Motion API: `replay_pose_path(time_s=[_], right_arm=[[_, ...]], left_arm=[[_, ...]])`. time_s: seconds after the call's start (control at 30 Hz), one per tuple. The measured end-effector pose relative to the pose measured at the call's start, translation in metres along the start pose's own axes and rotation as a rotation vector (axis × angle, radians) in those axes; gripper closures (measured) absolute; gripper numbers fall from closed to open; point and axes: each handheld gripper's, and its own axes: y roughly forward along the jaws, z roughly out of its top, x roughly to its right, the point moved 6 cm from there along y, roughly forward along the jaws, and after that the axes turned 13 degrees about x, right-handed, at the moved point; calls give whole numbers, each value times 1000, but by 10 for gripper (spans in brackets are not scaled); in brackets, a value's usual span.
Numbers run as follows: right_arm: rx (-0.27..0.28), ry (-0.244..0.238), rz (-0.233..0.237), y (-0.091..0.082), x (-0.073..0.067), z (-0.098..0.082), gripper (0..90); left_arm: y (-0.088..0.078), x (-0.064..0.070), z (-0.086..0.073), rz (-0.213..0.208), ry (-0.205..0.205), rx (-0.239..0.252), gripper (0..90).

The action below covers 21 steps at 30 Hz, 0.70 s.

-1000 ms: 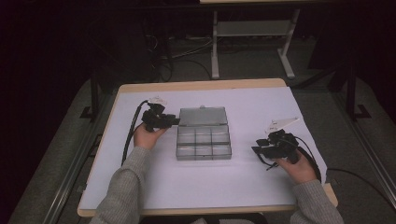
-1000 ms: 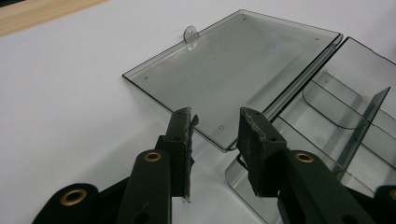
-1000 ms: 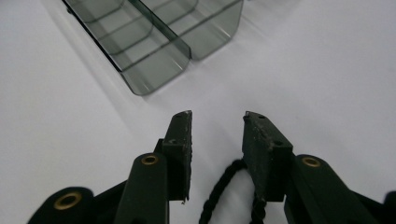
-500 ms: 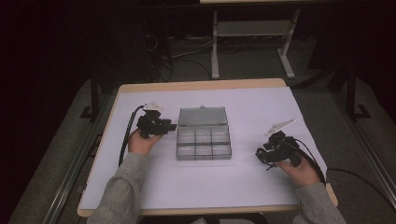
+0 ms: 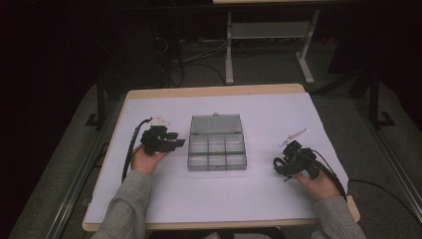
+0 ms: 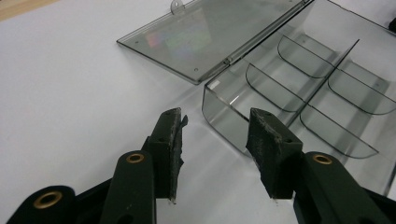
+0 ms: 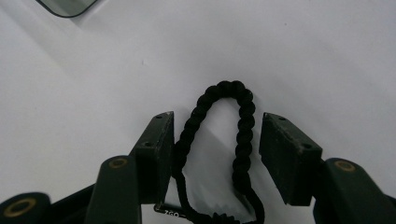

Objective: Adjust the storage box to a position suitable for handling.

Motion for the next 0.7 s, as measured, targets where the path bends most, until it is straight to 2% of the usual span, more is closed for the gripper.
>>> replay_pose_path(time_s=[0.07,0.17,0.23,0.27,0.5,0.53,0.7], right_arm=[[-7,-7,-8,1,1,-1,467],[-22,9,-6,2,1,-2,486],[-23,3,-8,2,1,-3,504],[-32,15,-10,3,1,-3,517],[-28,6,-6,3,0,-3,581],[-27,8,-5,3,0,-2,597],[-26,13,-6,3,0,-2,634]], left_arm=[[-3,0,-2,0,0,4,547],[-5,0,-6,1,-2,-4,531],[-7,1,-8,1,-5,10,530],[-8,1,-9,-1,7,1,530],[-15,6,-15,-5,-4,5,498],[-19,8,-16,-1,13,11,497],[-23,9,-20,0,6,18,496]])
